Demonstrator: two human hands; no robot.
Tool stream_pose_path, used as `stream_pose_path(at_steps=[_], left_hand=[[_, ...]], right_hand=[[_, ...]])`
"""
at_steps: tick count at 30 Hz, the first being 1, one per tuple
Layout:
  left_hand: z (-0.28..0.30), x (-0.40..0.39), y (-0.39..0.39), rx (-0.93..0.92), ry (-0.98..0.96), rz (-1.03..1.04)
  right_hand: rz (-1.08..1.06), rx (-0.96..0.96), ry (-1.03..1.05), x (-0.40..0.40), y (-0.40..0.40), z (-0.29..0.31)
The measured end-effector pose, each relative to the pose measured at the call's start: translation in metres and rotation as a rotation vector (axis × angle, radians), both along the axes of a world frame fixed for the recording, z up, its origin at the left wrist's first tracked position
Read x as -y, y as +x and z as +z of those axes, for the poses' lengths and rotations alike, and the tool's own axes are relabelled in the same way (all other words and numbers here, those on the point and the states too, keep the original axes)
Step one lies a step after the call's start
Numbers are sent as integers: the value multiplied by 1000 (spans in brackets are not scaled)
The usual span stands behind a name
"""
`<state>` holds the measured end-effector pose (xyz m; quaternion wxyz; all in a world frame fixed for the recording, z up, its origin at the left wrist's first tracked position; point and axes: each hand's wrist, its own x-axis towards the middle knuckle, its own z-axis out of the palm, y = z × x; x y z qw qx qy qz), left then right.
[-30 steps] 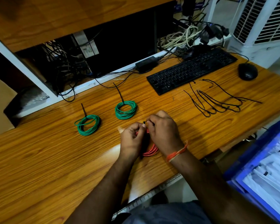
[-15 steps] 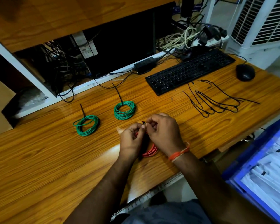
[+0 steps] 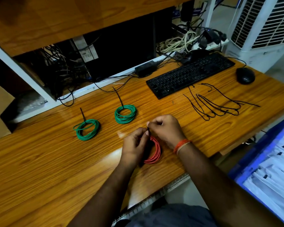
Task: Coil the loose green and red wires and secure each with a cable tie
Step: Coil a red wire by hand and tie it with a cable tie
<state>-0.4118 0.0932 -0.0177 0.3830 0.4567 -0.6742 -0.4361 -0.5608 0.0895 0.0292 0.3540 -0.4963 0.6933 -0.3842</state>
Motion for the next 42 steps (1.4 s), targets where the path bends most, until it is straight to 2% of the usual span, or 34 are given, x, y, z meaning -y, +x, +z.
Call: stream_pose_path(at_steps=[4,8,12,16,21,28,31,33,35,38,40,42], left_hand=[[1,0,0,19,-20,-1],[2,-2,0,-20,18,-2],[0,-2,1,-62,45,1],[-2,-4,1,-68,48,-23],[-2,-4,1,-131,84,15],[-1,-4,1,-112,83,-11],[6,-7,2,-226,182,-45],[11,-8,4,-266,147,-65],[12,-9,5,-193,54,-69],[8,-7,4,-52,6,-32],[5,-4,4,-1,-12,-7],[5,-2,7,2,-14,5]], right_hand=[[-1,291,80,6,-2,2],[-42,161,19,8,3,-3],[-80,298,17,6,6,-7],[-52,324,26,7,0,-5],[-14,238,18,8,0,0],[-158,99,-98,15,1,-10],[-181,16,-185,25,-2,-14],[-157,-40,-222,29,0,-16],[-127,-49,-250,29,6,-17],[-80,108,-289,27,16,-4],[-37,187,-392,26,19,11],[20,188,-500,22,25,24]])
